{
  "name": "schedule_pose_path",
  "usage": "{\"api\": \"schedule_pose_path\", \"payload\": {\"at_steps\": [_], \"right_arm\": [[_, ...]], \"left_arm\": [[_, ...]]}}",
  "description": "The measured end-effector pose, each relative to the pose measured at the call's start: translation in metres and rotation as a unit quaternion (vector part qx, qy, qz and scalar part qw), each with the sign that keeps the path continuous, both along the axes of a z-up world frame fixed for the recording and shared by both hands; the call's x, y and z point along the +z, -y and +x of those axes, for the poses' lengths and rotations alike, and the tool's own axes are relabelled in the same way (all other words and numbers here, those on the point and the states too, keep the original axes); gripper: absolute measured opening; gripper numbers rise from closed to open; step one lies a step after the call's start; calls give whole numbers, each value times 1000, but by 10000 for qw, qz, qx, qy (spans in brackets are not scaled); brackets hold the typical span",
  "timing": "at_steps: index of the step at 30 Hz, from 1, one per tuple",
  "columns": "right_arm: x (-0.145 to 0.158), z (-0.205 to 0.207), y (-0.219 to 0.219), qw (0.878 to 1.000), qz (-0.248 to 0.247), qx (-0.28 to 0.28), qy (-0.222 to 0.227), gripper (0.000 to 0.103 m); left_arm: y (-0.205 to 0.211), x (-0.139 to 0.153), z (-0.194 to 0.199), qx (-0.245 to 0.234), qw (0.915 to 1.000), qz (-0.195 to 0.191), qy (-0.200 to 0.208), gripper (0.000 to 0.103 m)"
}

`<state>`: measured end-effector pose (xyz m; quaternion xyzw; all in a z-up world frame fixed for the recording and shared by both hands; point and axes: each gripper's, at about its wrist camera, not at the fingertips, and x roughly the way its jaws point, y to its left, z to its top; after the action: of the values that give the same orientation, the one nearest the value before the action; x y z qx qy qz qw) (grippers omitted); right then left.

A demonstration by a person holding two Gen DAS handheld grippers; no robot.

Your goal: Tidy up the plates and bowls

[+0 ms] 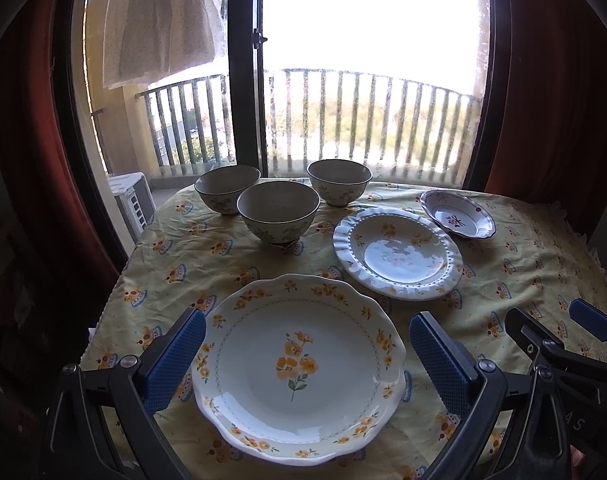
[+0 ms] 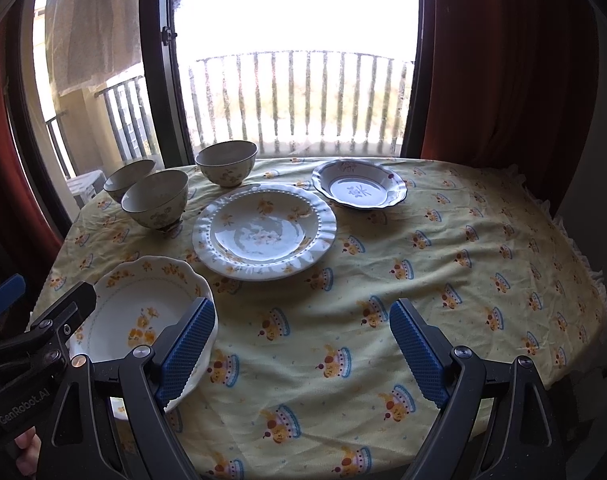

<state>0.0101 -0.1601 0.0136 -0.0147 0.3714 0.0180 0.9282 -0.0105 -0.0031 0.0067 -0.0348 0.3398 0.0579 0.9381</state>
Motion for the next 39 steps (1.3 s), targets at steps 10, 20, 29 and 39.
{"api": "schedule_pose_path", "payload": {"at_steps": [10,20,29,39], "right_arm": [[-1,3,-8,9999,-35,-11,-99,91],[-10,16,-32,9994,-142,115,-301,91],[-34,42,-67,9971,-50,182,-737,91],[-75,73,-105,9899,-101,25,-1411,90]], "left_arm": [[-4,-3,0,10,10000,50,-56,102],[-30,-11,14,115,9996,-118,-217,101],[-59,-33,40,99,9979,117,-635,94],[-91,-76,73,-210,9899,-81,-1401,83]]}}
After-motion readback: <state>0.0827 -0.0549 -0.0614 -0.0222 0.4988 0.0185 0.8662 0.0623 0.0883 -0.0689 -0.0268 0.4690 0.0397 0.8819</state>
